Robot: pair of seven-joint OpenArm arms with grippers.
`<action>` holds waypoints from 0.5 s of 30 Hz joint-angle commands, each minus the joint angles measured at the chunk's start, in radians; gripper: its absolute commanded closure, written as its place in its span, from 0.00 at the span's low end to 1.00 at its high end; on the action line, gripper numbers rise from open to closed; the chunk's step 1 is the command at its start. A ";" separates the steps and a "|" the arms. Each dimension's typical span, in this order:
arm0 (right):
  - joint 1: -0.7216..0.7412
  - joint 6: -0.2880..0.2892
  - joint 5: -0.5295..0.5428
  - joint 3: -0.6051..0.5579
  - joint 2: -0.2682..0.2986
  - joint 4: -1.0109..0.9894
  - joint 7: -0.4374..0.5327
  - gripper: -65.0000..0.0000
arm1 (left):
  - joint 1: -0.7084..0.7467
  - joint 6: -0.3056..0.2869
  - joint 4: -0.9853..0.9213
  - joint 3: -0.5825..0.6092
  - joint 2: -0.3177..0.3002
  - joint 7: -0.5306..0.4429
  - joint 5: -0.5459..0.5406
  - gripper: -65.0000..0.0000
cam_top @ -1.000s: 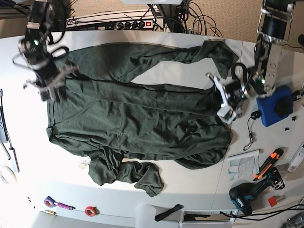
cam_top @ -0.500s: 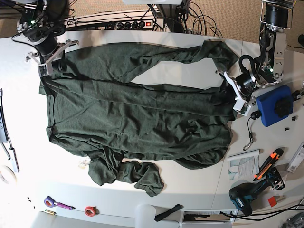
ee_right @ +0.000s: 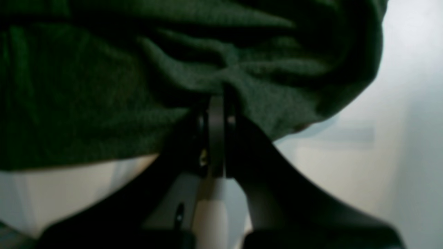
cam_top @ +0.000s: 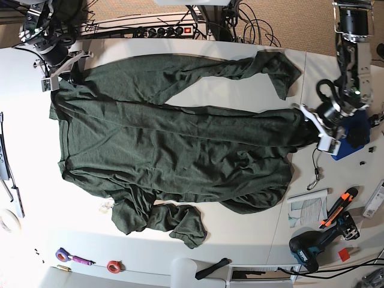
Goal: Layout the t-shirt on the table in an organized manner, then fold the t-shirt properly
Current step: 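Grasp the shirt's shoulder edges with both grippers and pull them apart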
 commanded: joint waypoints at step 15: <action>-0.023 0.048 -0.025 -0.002 0.032 -0.014 -0.276 1.00 | -0.002 -0.035 0.016 -0.020 -0.041 0.304 -0.051 0.95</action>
